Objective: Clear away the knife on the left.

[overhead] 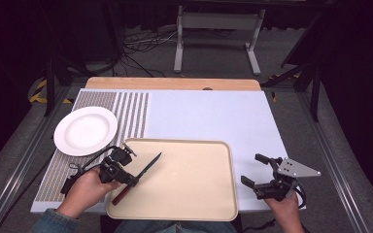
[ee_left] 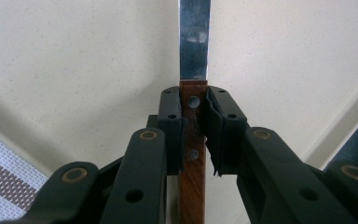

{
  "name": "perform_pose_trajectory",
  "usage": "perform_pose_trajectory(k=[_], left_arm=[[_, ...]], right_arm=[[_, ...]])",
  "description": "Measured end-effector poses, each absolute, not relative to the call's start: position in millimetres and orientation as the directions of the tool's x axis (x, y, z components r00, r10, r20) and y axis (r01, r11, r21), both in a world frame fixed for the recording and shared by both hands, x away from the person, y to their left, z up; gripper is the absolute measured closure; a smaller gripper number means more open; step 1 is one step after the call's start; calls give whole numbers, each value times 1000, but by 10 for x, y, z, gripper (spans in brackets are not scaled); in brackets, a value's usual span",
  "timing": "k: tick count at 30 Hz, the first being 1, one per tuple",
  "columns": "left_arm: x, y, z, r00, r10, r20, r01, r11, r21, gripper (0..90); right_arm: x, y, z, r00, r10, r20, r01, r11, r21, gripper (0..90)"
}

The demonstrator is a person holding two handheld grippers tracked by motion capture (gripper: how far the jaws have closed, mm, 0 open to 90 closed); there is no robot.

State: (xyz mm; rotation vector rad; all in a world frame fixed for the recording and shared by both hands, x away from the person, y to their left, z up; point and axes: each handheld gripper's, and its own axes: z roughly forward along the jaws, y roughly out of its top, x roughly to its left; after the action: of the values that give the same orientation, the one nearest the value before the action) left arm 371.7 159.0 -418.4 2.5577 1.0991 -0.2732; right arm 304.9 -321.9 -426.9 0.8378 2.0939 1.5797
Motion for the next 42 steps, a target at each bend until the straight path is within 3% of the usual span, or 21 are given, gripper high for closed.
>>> perform_pose_trajectory(k=[22, 25, 30, 36, 37, 42], left_arm=[[3712, 1569, -4233, 696, 662, -278, 717, -659, 225, 762], [3704, 1580, -4196, 700, 651, -294, 714, -651, 258, 606], [3691, 1593, -4127, 711, 637, -296, 703, -641, 309, 463], [3632, 1572, -4058, 777, 588, -223, 621, -660, 422, 257], [3621, 1566, -4044, 791, 582, -192, 598, -665, 449, 188], [3546, 1526, -3976, 824, 546, -150, 538, -672, 509, 142]], right_arm=[[3054, -3219, -4273, -748, 662, 49, 229, 189, 955, 41], [3058, -3221, -4273, -750, 660, 46, 225, 189, 956, 41], [3055, -3219, -4273, -749, 661, 48, 228, 189, 955, 41], [3053, -3219, -4272, -749, 660, 48, 228, 189, 955, 41], [3053, -3219, -4273, -749, 661, 48, 228, 189, 955, 41], [3050, -3215, -4272, -748, 661, 48, 227, 187, 956, 41]])
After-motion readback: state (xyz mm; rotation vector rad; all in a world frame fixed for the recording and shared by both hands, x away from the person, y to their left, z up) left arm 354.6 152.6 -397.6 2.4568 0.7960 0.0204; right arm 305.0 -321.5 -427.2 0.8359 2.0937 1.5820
